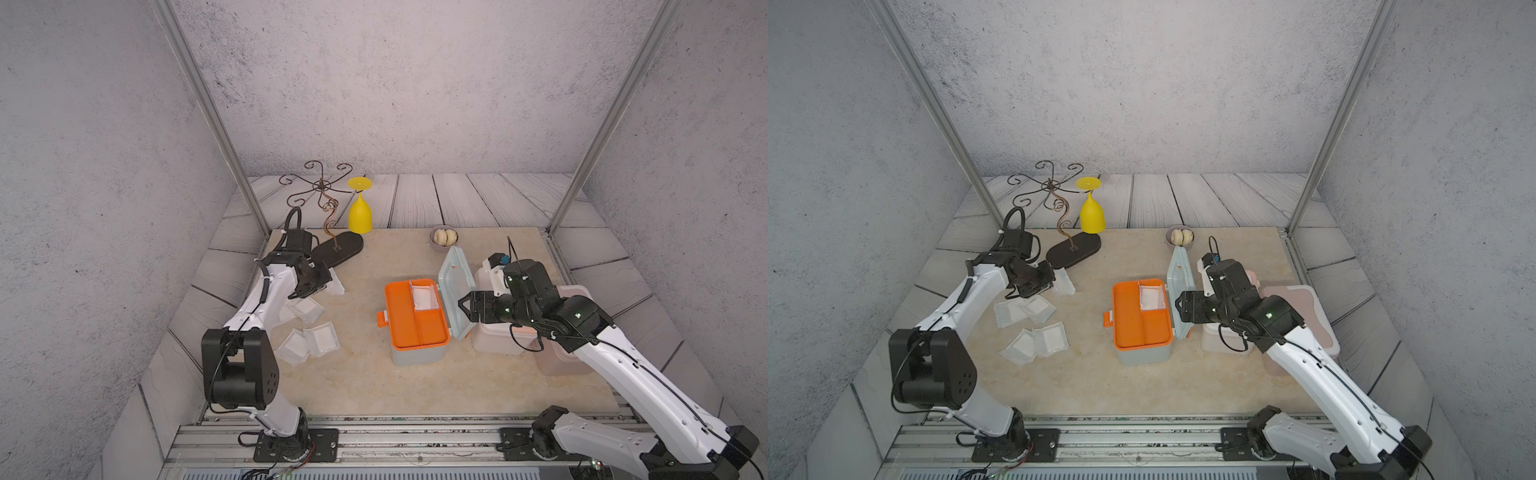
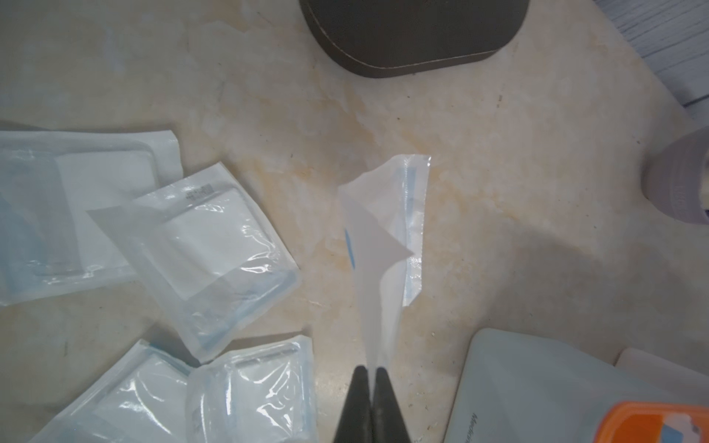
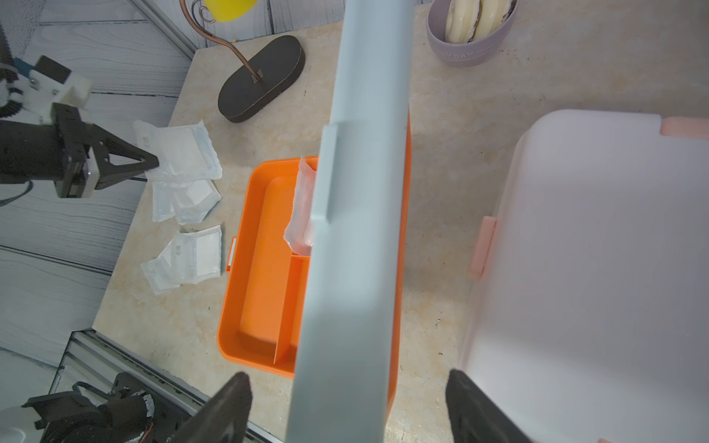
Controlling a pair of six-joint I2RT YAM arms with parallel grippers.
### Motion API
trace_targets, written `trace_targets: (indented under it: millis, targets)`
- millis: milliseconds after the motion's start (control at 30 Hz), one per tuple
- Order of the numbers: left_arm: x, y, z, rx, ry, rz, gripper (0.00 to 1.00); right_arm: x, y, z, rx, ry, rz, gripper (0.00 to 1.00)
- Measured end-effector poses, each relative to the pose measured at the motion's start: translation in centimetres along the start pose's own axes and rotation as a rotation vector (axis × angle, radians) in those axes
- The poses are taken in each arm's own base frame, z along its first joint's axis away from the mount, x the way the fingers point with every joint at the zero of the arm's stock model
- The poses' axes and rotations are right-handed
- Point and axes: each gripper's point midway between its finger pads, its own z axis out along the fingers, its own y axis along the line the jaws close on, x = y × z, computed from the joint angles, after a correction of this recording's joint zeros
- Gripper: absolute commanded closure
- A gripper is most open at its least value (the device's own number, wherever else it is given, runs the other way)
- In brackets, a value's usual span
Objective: Open first aid kits and take out gauze
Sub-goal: Place the gauze at the center of the board.
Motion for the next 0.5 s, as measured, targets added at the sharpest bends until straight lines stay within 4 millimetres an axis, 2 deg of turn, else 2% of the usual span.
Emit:
trace_targets:
  millis: [133, 267, 467, 500]
  targets:
    - [-1.4, 1.9, 3.1, -0.039, 0.041, -0.053, 1.00, 0.0, 0.0, 0.0, -0.001, 0.001, -0.002, 0.19]
    - [-1.7, 3.6, 4.9, -0.064, 0.073, -0.093, 1.00, 0.0, 0.0, 0.0, -0.004, 0.001, -0.002, 0.19]
    - [-3.6, 4.0, 7.3, -0.056, 0.109, -0.119, 1.00, 0.1, 0.1, 0.0, -0.008, 0.004, -0.002, 0.19]
    - [-4.0, 3.9, 7.6, -0.056, 0.109, -0.117, 0.93, 0.1, 0.1, 0.0, -0.008, 0.004, -0.001, 0.19]
